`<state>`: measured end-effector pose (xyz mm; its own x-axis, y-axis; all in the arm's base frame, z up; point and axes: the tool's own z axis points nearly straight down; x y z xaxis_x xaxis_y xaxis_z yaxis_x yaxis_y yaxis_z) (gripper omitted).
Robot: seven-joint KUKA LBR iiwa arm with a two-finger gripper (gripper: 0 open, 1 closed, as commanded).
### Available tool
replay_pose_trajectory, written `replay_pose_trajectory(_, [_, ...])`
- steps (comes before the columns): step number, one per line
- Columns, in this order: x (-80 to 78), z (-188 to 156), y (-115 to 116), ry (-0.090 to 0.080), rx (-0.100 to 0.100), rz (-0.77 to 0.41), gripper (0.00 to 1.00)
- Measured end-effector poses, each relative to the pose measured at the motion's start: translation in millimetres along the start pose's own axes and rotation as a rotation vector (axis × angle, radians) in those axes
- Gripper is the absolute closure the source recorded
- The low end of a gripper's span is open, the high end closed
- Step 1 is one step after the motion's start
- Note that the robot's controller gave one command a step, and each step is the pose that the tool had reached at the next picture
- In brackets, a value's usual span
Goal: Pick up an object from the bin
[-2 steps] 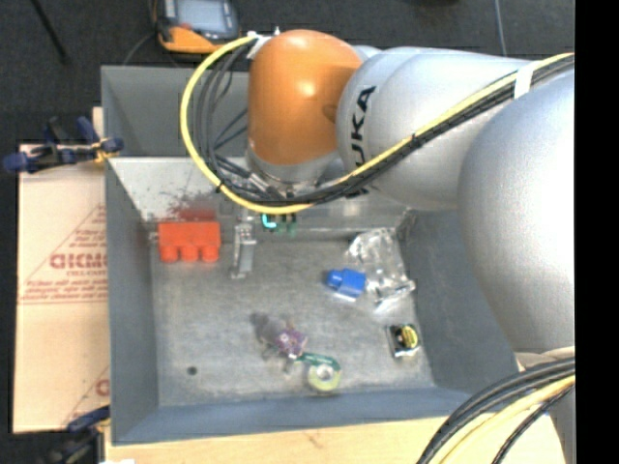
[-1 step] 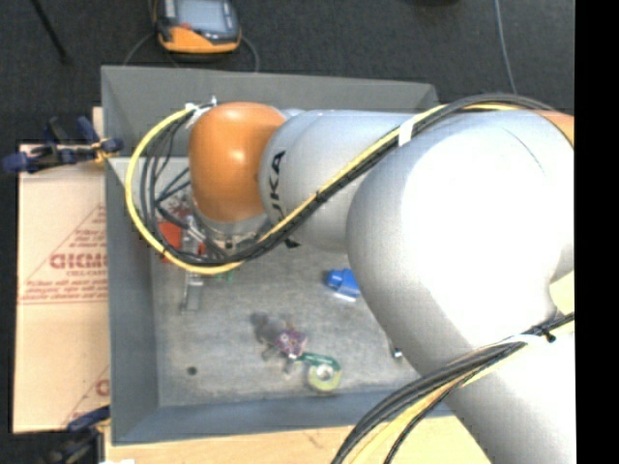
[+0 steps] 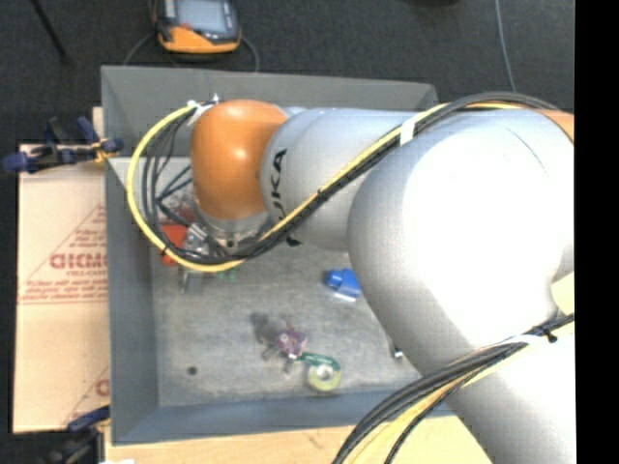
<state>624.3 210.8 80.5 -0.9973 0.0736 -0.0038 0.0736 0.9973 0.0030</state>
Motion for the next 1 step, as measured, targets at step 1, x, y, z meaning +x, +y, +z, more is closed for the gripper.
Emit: replay_pose_trajectory(1, [4.2, -57.8, 29.0, -0.004, -0.002, 0.390, 1.00])
